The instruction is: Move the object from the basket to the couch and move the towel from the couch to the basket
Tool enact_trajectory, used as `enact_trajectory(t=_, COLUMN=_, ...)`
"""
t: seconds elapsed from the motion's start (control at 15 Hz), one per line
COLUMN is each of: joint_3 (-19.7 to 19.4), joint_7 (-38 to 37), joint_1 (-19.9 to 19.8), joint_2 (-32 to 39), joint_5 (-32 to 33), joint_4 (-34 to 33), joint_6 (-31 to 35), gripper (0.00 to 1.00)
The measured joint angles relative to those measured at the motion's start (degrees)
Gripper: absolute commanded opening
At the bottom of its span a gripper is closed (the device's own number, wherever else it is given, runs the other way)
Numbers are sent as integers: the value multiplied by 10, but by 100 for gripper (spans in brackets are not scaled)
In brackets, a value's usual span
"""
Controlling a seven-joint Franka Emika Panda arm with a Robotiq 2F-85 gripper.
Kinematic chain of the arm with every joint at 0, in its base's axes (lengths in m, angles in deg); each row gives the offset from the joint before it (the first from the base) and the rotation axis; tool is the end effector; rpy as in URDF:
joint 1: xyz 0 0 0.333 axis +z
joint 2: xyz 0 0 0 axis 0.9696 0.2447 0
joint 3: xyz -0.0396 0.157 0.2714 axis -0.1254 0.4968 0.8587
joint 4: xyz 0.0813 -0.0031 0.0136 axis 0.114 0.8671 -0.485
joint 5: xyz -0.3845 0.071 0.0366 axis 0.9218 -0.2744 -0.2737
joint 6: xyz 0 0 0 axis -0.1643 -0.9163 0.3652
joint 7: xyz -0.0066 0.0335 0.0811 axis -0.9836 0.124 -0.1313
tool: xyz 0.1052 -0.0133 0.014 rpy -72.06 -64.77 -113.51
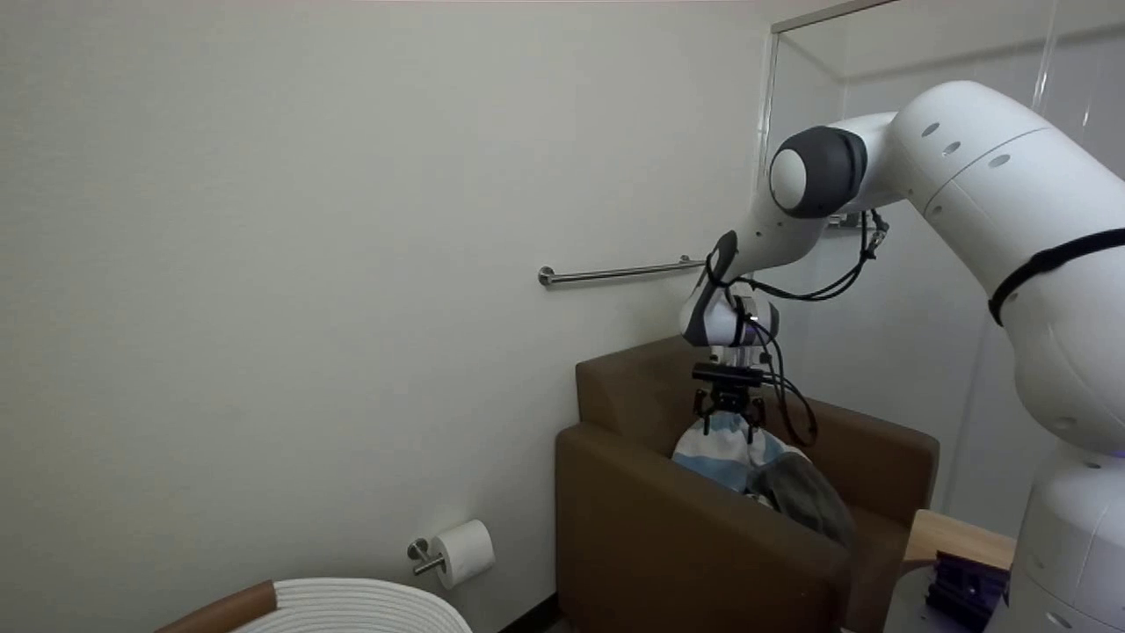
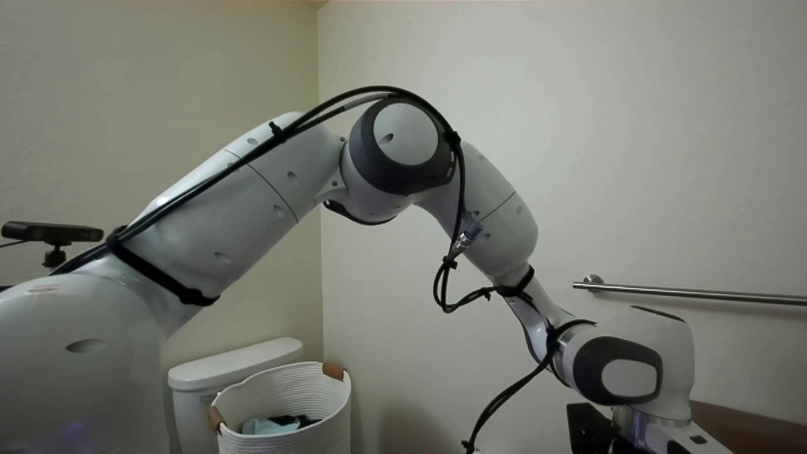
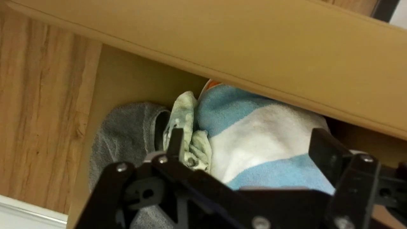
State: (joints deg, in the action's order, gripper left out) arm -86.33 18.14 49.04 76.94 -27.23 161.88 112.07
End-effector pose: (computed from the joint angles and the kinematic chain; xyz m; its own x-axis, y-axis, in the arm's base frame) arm 0.4801 -0.4182 0.1094 0.1532 -0.9815 -0.1146 -0.9854 -0.1605 0.0568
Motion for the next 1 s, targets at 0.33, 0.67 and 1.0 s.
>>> enact_trajectory(t=0.33, joint_3=52, joint_7=104, joint_1=-92, joint_2=68, joint_5=-103, joint_4=-43, joint_6=105, gripper=100)
enact_trajectory(t=0.67, joint_3=107, joint_7=118, joint_1=-170, joint_2=210, joint_5=-112, joint_4=-220, joint_6=136, gripper=100)
enact_trajectory(t=1.0, joint_3=155, joint_7=118, joint_1=-182, joint_2=340, joint_5=-112, joint_4=-383, joint_6=246, gripper=100)
